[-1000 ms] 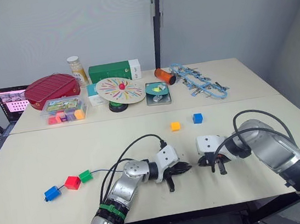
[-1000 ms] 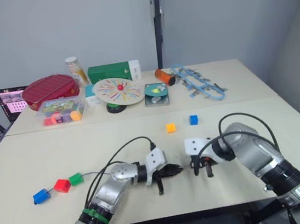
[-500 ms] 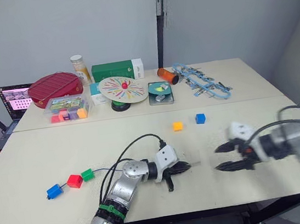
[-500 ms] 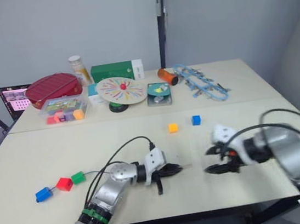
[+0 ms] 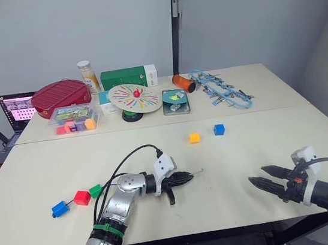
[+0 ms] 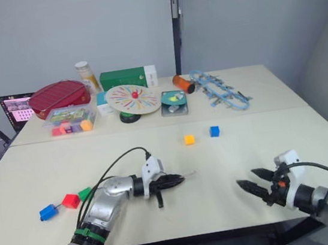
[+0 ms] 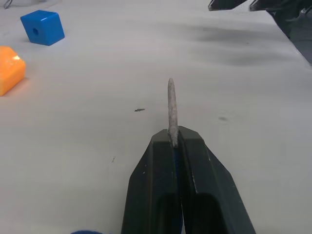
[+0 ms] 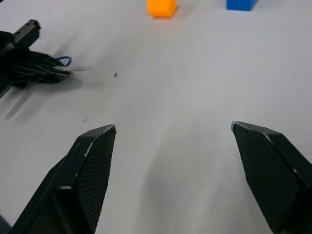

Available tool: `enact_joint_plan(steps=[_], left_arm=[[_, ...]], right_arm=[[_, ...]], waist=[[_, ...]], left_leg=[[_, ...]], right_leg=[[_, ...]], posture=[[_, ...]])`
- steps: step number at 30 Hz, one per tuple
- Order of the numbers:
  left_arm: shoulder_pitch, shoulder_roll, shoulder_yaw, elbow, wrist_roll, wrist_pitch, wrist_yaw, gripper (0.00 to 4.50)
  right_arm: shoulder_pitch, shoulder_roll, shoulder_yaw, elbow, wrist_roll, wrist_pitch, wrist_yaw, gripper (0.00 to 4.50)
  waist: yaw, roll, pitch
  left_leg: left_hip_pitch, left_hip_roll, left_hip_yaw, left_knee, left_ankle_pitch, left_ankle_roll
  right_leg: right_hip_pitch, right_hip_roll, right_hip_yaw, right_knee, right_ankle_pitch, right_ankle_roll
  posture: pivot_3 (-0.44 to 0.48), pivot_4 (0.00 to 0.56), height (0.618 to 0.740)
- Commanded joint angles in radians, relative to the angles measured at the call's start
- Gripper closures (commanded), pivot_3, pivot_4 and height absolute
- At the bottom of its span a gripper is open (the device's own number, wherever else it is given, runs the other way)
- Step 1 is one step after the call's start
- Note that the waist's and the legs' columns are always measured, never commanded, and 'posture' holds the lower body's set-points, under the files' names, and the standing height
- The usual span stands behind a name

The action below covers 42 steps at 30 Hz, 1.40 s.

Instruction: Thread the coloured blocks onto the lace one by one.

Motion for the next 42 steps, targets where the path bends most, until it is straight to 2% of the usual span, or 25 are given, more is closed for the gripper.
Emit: enact_joint_plan(steps=[1, 4, 8, 14, 19, 25, 34, 37, 42], left_arm=[[0.019, 0.000, 0.023, -0.093, -0.030, 0.038, 0.027, 4.50], [0.040, 0.008, 0.027, -0.141, -0.032, 0.069, 0.037, 4.50], [0.070, 0.007, 0.026, -0.217, -0.044, 0.107, 0.058, 4.50], [0.091, 0.004, 0.015, -0.273, -0.040, 0.138, 0.094, 4.50], [0.093, 0.020, 0.003, -0.293, -0.024, 0.151, 0.107, 4.50], [0.107, 0.037, 0.002, -0.313, -0.031, 0.160, 0.116, 4.50], [0.117, 0.041, -0.001, -0.322, -0.027, 0.158, 0.136, 4.50], [0.114, 0.044, -0.006, -0.319, -0.024, 0.152, 0.133, 4.50], [0.115, 0.033, -0.015, -0.307, -0.018, 0.138, 0.140, 4.50]], right_arm=[[-0.088, 0.009, 0.025, 0.037, -0.022, -0.093, -0.079, 0.51], [-0.186, 0.035, 0.101, 0.125, -0.057, -0.153, -0.124, 0.51], [-0.362, 0.066, 0.197, 0.363, -0.197, -0.325, -0.240, 0.51], [-0.658, 0.150, 0.268, 0.757, -0.310, -0.526, -0.413, 0.51], [-0.800, 0.221, 0.294, 1.000, -0.339, -0.642, -0.475, 0.51], [-0.920, 0.264, 0.310, 1.225, -0.372, -0.763, -0.540, 0.51], [-0.982, 0.306, 0.319, 1.396, -0.394, -0.831, -0.564, 0.51], [-0.996, 0.323, 0.304, 1.423, -0.381, -0.839, -0.581, 1.33], [-1.002, 0.332, 0.306, 1.427, -0.384, -0.856, -0.570, 3.01]], waist=[[-0.011, 0.000, 0.000], [-0.024, 0.000, 0.000], [-0.030, 0.000, 0.000], [-0.033, 0.001, 0.000], [-0.036, 0.001, 0.000], [-0.049, 0.001, 0.000], [-0.052, 0.001, 0.000], [-0.053, 0.001, 0.000], [-0.057, 0.001, 0.000]], left_leg=[[0.001, 0.001, 0.000, 0.000, 0.000, 0.000], [0.001, 0.001, 0.000, -0.001, 0.001, -0.001], [0.001, 0.001, 0.001, -0.002, 0.001, -0.001], [0.001, 0.000, 0.001, -0.002, 0.002, -0.002], [0.001, 0.000, 0.000, -0.006, 0.005, -0.009], [0.001, 0.000, 0.001, -0.008, 0.006, -0.010], [0.001, 0.000, 0.001, -0.008, 0.006, -0.010], [0.001, 0.000, 0.000, -0.008, 0.006, -0.010], [0.001, 0.000, 0.000, -0.009, 0.006, -0.010]], right_leg=[[0.000, 0.001, 0.000, 0.000, 0.000, 0.000], [0.000, 0.002, 0.000, 0.001, 0.000, 0.000], [0.000, 0.002, 0.001, 0.001, 0.000, 0.000], [-0.001, 0.001, 0.001, 0.001, 0.000, 0.000], [-0.001, 0.001, 0.000, 0.001, 0.000, -0.001], [-0.001, 0.001, 0.001, 0.002, 0.000, -0.001], [-0.001, 0.002, 0.001, 0.003, 0.000, -0.001], [-0.001, 0.002, 0.001, 0.003, 0.000, -0.001], [-0.002, 0.002, 0.001, 0.003, 0.000, -0.001]], posture=[[0.000, 0.150, 0.740], [0.000, 0.150, 0.740], [0.000, 0.150, 0.740], [0.000, 0.150, 0.740], [0.000, 0.150, 0.740], [0.000, 0.150, 0.740], [0.000, 0.150, 0.740], [0.000, 0.150, 0.740], [0.000, 0.150, 0.740]])
